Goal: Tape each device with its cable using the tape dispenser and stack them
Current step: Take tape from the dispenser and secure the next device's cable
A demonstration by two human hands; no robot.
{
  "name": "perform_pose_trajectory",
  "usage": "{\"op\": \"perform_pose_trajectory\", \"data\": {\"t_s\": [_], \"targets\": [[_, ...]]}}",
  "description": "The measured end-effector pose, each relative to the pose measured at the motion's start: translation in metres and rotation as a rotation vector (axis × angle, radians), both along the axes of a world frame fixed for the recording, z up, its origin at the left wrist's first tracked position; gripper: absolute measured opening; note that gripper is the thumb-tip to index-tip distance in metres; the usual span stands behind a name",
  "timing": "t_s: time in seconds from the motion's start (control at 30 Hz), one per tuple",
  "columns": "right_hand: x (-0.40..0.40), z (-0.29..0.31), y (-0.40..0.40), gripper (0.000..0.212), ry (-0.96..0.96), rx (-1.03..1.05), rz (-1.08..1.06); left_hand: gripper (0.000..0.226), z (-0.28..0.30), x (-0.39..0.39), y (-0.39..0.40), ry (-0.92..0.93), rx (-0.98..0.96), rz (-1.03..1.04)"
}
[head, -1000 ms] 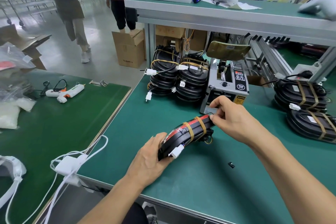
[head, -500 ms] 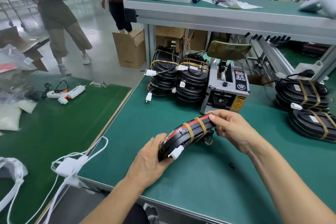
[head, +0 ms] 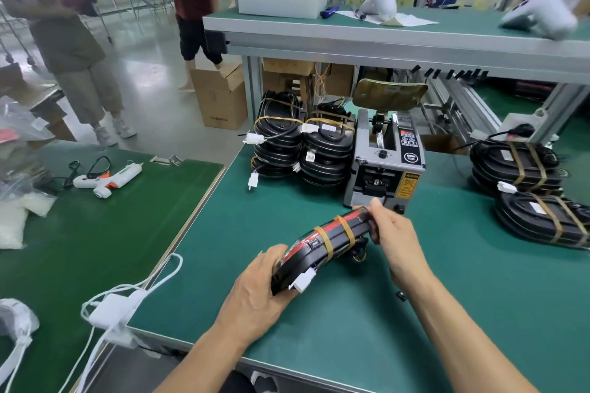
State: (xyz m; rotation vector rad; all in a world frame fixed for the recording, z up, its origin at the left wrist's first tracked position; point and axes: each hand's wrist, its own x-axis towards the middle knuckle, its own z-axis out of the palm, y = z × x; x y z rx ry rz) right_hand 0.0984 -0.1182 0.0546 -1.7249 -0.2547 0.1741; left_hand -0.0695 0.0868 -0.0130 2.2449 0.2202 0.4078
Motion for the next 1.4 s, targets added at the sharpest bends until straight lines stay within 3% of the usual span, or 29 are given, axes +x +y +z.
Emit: {"op": "perform_pose_trajectory", "data": {"t_s": [0.1,0.23,0.33,0.43,0.57,0.7,0.8,0.97,1.03,1.1,1.17,1.27,1.4], "targets": [[-0.017,-0.004,0.005,0.046,-0.005,-0.018,0.077,0.048,-0.001,0.000,0.001,0.011,-0.003,0.003],[-0.027,-0.005,0.011,0.027,0.027,0.030,0.075,0.046,-0.001,-0.001,0.000,0.029,0.031,0.006],[-0.029,-0.003,0.009,0.022,-0.103,-0.072,0.020,0.051,0.002,-0.001,-0.002,0.043,0.051,-0.002],[-0.037,0.007,0.012,0.008,-0.279,-0.173,-0.012,0.073,0.003,-0.002,-0.002,0.072,0.051,-0.026],[-0.046,0.020,0.022,0.031,-0.470,-0.264,0.046,0.088,0.006,-0.005,0.002,0.064,-0.009,-0.049],[-0.049,0.037,0.028,0.037,-0.599,-0.341,0.041,0.099,0.013,-0.005,0.001,0.011,-0.050,-0.069],[-0.060,0.049,0.035,0.037,-0.678,-0.422,0.045,0.089,0.012,-0.006,0.001,-0.022,-0.038,-0.051],[-0.092,0.056,0.052,0.043,-0.979,-0.521,0.063,0.065,0.003,-0.002,0.005,0.058,-0.040,0.060],[-0.086,0.056,0.045,0.039,-0.895,-0.348,0.053,0.047,0.001,-0.002,0.007,0.074,-0.042,0.057],[-0.067,0.052,0.031,0.025,-0.701,-0.126,-0.104,0.030,0.000,-0.003,0.007,0.036,-0.042,0.041],[-0.037,0.043,0.017,0.013,-0.421,-0.009,-0.312,0.037,-0.001,-0.003,0.006,0.021,-0.041,0.021],[0.003,0.018,0.005,0.013,-0.166,-0.122,-0.448,0.041,0.000,-0.003,0.005,-0.008,-0.031,0.013],[0.023,-0.002,0.008,0.013,-0.335,-0.382,-0.450,0.050,0.000,-0.003,0.005,-0.043,-0.036,0.008]]}}
